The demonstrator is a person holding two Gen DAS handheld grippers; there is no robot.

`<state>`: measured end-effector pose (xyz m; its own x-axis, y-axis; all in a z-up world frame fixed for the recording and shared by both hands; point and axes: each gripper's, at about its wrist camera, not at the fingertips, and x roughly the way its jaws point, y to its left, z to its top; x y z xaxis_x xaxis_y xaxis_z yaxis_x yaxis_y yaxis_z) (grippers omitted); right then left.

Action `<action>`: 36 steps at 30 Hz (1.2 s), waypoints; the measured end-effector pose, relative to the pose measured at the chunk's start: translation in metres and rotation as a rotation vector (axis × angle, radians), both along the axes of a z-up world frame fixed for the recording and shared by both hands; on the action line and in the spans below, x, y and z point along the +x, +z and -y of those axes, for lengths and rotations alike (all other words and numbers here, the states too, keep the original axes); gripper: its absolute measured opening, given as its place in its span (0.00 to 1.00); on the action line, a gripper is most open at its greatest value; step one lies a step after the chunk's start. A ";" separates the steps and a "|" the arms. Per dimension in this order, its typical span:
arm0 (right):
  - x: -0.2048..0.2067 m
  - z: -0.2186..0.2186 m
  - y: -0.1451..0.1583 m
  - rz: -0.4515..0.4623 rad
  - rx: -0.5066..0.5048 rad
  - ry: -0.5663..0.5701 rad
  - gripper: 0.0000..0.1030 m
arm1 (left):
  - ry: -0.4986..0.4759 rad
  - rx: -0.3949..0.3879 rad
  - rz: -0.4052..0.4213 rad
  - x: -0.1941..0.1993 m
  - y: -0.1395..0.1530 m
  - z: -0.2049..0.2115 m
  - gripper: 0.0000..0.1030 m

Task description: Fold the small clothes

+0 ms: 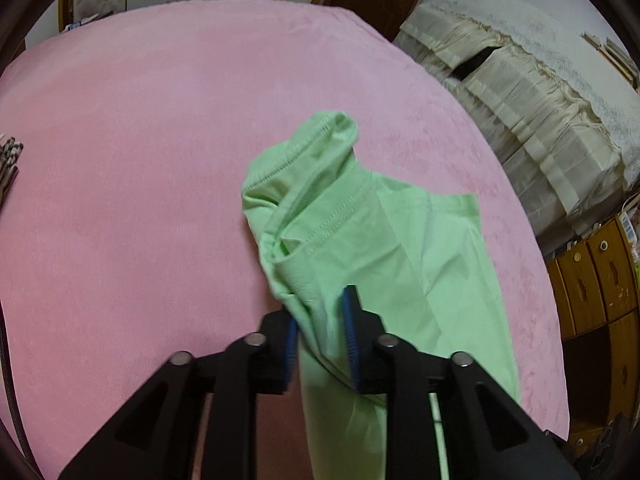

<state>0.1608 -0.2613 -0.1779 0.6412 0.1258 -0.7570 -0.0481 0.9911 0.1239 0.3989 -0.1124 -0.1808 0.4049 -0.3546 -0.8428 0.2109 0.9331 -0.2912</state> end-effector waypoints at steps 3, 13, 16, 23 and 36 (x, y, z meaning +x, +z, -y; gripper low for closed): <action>-0.001 -0.003 0.001 0.004 -0.008 0.011 0.15 | 0.014 -0.022 -0.014 0.001 -0.003 -0.005 0.19; -0.001 0.008 0.005 0.006 0.066 0.001 0.15 | 0.012 -0.014 0.023 -0.001 0.003 -0.006 0.06; 0.000 0.011 0.005 0.005 0.092 -0.009 0.15 | 0.008 -0.012 0.027 0.001 0.010 0.000 0.06; -0.001 0.013 0.005 -0.006 0.096 -0.008 0.15 | -0.021 0.014 -0.040 0.010 0.008 0.006 0.14; 0.000 0.008 0.007 0.007 0.079 0.018 0.15 | 0.020 -0.019 -0.036 0.015 0.014 -0.009 0.11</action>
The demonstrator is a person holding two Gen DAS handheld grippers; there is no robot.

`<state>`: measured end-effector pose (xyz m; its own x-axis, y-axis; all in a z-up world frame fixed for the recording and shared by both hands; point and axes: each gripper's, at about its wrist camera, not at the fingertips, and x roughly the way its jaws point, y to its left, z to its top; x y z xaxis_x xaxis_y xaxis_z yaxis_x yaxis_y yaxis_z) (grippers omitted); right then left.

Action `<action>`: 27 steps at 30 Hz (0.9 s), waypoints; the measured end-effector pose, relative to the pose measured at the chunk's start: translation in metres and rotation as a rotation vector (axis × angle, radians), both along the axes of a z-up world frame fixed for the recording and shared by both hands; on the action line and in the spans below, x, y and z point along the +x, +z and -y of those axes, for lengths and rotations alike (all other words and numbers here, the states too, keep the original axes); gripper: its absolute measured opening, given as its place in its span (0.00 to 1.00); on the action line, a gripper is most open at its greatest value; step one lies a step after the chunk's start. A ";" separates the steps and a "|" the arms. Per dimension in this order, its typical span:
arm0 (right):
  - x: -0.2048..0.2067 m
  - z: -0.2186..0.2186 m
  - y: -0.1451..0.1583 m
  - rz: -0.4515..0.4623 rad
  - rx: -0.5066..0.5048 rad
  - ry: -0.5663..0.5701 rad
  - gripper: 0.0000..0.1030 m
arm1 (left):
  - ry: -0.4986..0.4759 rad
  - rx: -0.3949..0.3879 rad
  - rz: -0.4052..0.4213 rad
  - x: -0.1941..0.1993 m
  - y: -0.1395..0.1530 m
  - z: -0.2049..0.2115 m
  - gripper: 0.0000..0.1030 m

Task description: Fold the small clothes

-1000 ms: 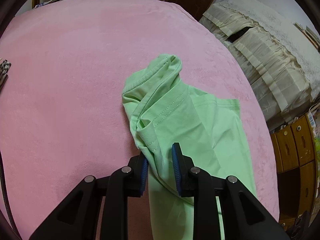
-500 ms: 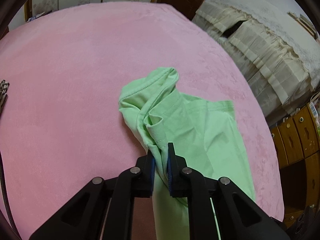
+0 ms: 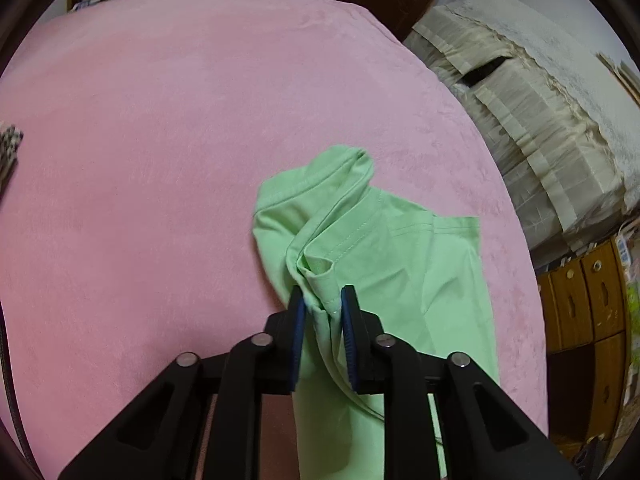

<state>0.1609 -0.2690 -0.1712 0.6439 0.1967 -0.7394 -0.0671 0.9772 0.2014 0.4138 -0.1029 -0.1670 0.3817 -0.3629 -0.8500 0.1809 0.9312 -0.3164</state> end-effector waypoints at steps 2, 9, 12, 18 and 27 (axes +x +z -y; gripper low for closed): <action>-0.001 0.000 0.001 0.007 0.005 0.000 0.15 | -0.027 0.019 0.022 -0.002 0.006 0.009 0.07; 0.000 0.011 0.005 0.012 0.074 -0.033 0.14 | -0.094 0.038 0.059 0.000 0.033 0.054 0.06; -0.002 0.024 0.008 0.021 0.108 -0.082 0.14 | -0.146 0.039 0.101 0.003 0.050 0.087 0.06; -0.010 0.062 0.007 0.016 0.171 -0.235 0.12 | -0.238 -0.007 0.147 0.009 0.063 0.151 0.06; -0.018 0.075 -0.001 -0.038 0.188 -0.299 0.20 | -0.254 -0.141 0.105 0.002 0.043 0.179 0.68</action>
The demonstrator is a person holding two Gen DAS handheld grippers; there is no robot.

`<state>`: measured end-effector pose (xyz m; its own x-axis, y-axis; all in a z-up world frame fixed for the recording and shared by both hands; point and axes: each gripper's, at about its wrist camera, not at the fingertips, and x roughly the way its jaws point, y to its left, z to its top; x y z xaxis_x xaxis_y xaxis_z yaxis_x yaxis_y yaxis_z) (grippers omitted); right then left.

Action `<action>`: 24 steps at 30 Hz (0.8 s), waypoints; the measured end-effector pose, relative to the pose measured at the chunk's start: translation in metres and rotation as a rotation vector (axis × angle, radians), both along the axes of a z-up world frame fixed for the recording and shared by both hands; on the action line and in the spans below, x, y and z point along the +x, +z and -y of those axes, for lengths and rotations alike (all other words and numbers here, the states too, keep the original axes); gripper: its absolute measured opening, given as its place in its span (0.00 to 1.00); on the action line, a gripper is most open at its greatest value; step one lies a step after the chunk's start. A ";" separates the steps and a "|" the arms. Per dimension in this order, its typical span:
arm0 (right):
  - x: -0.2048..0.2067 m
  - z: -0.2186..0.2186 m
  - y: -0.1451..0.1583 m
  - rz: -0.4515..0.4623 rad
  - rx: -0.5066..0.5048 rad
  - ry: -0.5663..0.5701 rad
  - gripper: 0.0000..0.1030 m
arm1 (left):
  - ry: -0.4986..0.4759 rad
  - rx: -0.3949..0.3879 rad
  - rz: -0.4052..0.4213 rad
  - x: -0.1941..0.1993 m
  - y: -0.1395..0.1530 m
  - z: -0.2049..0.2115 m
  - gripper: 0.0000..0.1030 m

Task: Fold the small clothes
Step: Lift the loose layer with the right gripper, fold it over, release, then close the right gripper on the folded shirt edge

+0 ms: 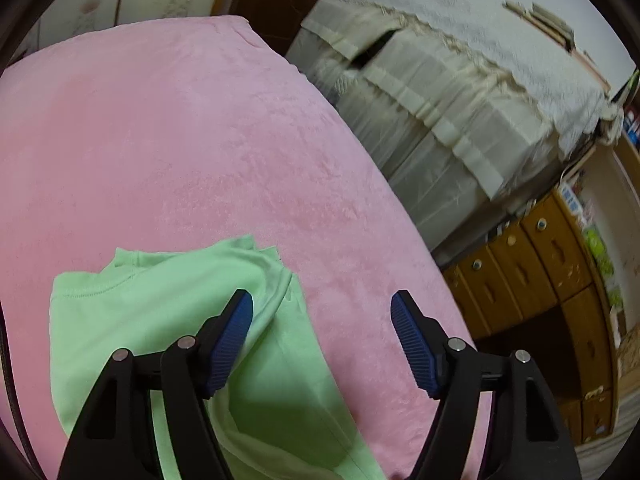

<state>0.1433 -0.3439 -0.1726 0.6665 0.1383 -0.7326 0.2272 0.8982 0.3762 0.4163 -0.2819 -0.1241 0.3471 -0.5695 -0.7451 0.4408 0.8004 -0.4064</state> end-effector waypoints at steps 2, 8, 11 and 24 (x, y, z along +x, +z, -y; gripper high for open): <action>-0.003 -0.005 0.007 0.028 -0.023 0.024 0.32 | 0.019 0.011 0.019 -0.005 0.000 -0.010 0.68; 0.005 -0.023 0.011 0.037 -0.099 0.128 0.44 | 0.041 0.159 0.141 -0.050 0.002 -0.068 0.68; 0.006 -0.028 0.008 0.032 -0.110 0.165 0.44 | 0.064 0.222 0.147 -0.079 -0.006 -0.106 0.68; 0.023 -0.009 -0.016 -0.044 0.105 0.156 0.08 | 0.270 0.051 -0.176 -0.174 -0.096 -0.206 0.68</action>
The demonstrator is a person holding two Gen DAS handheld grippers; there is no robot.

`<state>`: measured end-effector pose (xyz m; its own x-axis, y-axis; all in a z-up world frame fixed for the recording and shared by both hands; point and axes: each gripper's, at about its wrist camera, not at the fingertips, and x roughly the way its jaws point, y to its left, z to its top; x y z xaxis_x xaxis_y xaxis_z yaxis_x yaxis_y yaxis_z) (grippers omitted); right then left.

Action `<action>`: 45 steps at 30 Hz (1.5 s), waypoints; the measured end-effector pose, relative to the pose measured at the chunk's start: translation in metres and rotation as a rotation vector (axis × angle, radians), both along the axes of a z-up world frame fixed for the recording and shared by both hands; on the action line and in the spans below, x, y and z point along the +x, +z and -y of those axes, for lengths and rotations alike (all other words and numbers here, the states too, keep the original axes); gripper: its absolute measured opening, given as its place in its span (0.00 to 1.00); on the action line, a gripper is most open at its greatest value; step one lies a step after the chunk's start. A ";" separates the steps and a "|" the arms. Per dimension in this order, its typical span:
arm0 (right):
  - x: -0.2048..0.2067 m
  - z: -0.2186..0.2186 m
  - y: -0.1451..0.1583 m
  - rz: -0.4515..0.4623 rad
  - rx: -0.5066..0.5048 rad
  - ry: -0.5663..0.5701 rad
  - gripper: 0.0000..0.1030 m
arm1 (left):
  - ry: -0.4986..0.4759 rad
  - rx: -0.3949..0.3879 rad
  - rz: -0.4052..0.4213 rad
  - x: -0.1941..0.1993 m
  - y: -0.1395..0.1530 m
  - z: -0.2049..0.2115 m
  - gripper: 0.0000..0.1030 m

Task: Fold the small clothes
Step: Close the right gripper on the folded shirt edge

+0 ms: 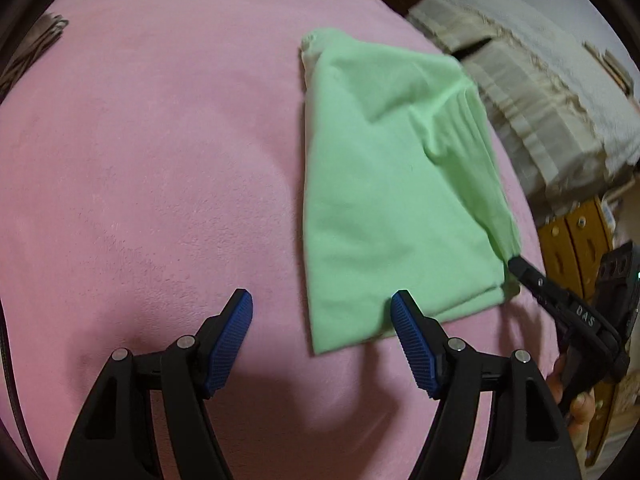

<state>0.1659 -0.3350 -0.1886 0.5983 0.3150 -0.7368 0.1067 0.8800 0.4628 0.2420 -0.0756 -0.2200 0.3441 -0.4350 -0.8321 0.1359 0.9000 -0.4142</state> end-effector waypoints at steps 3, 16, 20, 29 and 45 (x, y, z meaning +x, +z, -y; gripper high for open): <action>-0.010 0.004 0.010 0.016 0.027 -0.041 0.07 | 0.006 -0.035 0.004 0.001 -0.002 0.001 0.69; -0.027 0.007 0.007 -0.054 -0.012 -0.127 0.06 | -0.050 -0.086 -0.015 0.003 -0.002 0.009 0.69; -0.025 0.000 0.007 -0.106 -0.110 -0.124 0.09 | -0.081 -0.058 -0.013 0.006 0.004 0.012 0.69; 0.045 -0.013 0.054 0.062 -0.129 -0.028 0.11 | -0.099 0.033 0.158 0.068 0.052 0.011 0.69; 0.230 -0.030 -0.016 -0.117 -0.155 0.009 0.04 | -0.074 0.050 0.138 0.207 0.030 0.074 0.67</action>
